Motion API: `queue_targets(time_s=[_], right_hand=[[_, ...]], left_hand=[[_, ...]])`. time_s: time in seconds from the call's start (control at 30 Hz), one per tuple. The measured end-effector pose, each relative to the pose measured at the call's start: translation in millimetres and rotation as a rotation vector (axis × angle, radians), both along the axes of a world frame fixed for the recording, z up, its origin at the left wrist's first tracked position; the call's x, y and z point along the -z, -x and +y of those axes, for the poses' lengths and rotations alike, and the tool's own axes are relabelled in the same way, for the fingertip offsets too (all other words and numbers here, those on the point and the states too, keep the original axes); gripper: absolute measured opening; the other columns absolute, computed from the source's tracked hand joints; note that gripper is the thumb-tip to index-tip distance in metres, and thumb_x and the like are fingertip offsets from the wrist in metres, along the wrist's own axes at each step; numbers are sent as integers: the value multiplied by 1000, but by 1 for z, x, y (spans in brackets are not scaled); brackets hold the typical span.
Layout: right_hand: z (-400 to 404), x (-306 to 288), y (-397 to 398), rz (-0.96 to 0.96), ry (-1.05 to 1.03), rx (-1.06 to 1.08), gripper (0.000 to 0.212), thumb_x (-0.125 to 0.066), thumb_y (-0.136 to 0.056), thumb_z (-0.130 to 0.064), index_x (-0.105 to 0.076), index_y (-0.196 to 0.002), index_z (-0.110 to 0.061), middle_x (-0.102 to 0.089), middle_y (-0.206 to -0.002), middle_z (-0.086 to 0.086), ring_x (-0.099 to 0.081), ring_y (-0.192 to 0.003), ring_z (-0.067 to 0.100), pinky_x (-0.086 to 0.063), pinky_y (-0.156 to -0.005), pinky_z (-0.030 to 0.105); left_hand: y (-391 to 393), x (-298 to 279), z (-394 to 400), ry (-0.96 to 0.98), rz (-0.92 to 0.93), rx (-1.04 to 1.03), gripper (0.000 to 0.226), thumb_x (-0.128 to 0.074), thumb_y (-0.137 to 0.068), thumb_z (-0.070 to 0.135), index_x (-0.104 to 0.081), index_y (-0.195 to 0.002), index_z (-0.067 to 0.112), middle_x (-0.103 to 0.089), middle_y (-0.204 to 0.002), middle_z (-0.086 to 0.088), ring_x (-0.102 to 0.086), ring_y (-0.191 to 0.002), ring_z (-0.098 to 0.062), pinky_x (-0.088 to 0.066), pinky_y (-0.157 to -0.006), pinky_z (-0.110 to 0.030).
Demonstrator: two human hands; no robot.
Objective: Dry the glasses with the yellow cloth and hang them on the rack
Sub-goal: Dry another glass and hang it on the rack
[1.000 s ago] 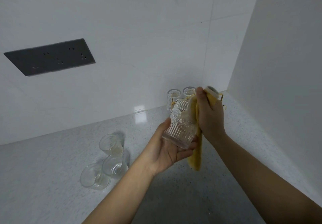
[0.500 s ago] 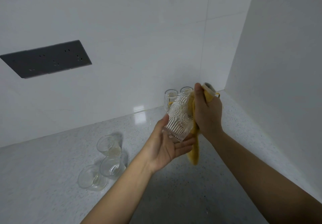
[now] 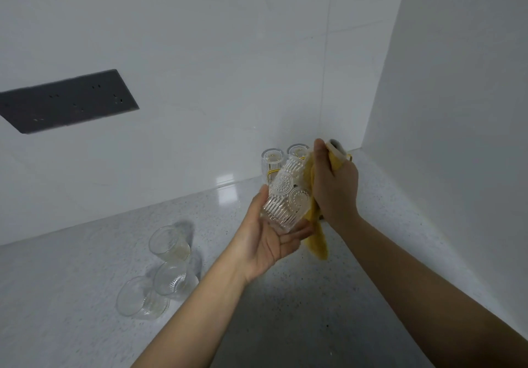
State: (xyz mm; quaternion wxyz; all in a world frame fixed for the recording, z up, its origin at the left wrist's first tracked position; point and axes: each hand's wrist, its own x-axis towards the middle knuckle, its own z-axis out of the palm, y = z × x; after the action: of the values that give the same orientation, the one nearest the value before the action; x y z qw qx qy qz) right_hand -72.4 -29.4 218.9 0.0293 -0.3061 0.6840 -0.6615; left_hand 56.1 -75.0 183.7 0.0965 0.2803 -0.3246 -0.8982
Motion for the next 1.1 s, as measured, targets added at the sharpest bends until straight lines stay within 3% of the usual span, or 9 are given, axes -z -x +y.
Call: queue_targets(time_s=[0.07,0.17,0.23,0.3,0.4,0.53,0.77,0.93,1.1], right_hand=[[-4,4,7,-3,-79,62,26,-43,-96,-32,-48,-71,-26,-39,-46,-7,-42,-39,3,-33,-42,13],[-8,11,17,-46,-143,90,27,-39,-97,-37,-59,-95,-19,-43,-50,-9,-45,-47,2,-35,-47,14],[-7,14,21,-80,-123,73,29,-39,-96,-39,-59,-98,-18,-40,-49,-10,-45,-44,1,-34,-49,14],[-3,16,23,-100,-61,40,23,-41,-96,-37,-53,-81,-23,-39,-49,-10,-45,-42,-1,-35,-47,11],[3,22,35,-56,20,24,37,-44,-96,-28,-40,-60,-26,-36,-50,-7,-40,-46,3,-32,-47,15],[9,28,53,-74,34,21,37,-44,-96,-21,-42,-59,-24,-39,-54,-5,-43,-44,-3,-33,-44,10],[15,47,120,-444,-92,165,34,-37,-96,-44,-53,-75,-22,-49,-60,-5,-51,-50,2,-41,-44,11],[15,54,148,-686,-166,126,55,-39,-87,-63,-61,-101,-14,-66,-85,9,-64,-81,26,-52,-79,40],[10,55,167,-801,-156,136,56,-42,-79,-70,-56,-103,-22,-65,-97,7,-60,-91,27,-45,-93,50]], left_hand=[[8,4,7,241,-38,-150,71,-71,-75,46,-44,-134,16,-63,-120,-16,-68,-101,-32,-59,-67,-35],[17,15,13,625,-121,-278,71,-77,-77,9,-36,-132,26,-57,-127,-13,-70,-97,-31,-60,-72,-35],[20,13,12,579,-98,-304,68,-76,-77,6,-42,-133,21,-60,-124,-15,-71,-93,-30,-60,-75,-38],[25,5,7,312,-10,-298,68,-73,-74,14,-44,-136,12,-65,-119,-15,-70,-98,-30,-60,-81,-42],[35,4,-3,20,32,-206,68,-72,-79,27,-46,-138,7,-63,-123,-19,-62,-103,-34,-60,-64,-32],[45,11,-13,-81,24,-63,79,-75,-66,37,-49,-135,10,-61,-117,-20,-68,-80,-28,-57,-56,-28],[79,11,-42,185,-124,-73,48,-65,-75,35,-55,-116,11,-72,-89,-13,-69,-63,-21,-56,-52,-24],[121,6,-65,440,-246,-67,74,-77,-75,37,-44,-133,4,-71,-104,-12,-71,-69,-19,-53,-50,-20],[166,-3,-86,681,-402,-170,51,-78,-78,30,-43,-115,19,-66,-109,-10,-69,-72,-20,-44,-49,-20]])
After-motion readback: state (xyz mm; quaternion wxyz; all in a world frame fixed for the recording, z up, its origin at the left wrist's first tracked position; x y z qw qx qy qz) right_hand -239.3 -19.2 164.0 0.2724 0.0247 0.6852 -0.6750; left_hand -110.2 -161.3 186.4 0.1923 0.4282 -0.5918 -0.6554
